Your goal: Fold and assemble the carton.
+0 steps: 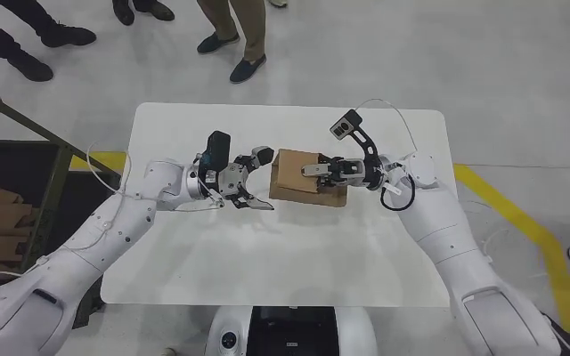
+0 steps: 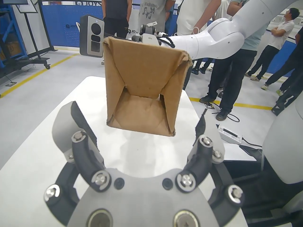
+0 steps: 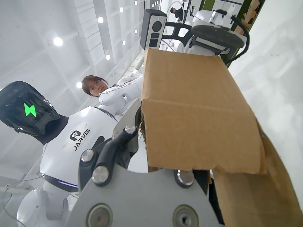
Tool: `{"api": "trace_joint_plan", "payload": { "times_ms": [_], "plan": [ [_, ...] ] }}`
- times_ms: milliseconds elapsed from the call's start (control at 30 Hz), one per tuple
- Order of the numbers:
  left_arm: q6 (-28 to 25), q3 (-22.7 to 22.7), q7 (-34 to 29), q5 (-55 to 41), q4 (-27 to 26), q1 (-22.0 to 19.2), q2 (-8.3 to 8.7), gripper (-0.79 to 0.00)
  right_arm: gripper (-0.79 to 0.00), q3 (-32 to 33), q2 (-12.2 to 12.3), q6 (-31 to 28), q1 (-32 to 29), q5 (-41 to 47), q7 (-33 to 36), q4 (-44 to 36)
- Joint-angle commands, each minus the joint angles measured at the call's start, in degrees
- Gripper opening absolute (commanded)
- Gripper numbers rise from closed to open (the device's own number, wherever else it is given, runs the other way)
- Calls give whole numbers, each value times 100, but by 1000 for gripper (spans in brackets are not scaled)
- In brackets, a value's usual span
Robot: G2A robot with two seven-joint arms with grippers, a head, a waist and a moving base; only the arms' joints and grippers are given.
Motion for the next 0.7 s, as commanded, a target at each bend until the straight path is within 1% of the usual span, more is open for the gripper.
{"api": "trace_joint_plan", "payload": {
  "times_ms": [0,133,300,667],
  "plan": [
    [195,-29,-123,1,-107,68,-11,0,-785,-7,-3,29,5,-3,-2,-3],
    [379,-142,-386,41,-251,150,-21,0,-785,-32,-14,56,23,-22,0,-15],
    [435,-257,-539,32,-350,227,-49,0,-785,-93,-37,69,19,-18,7,-20],
    [339,-411,-700,152,-380,331,-137,0,-785,-155,-75,80,56,-9,21,78]
  ]
}}
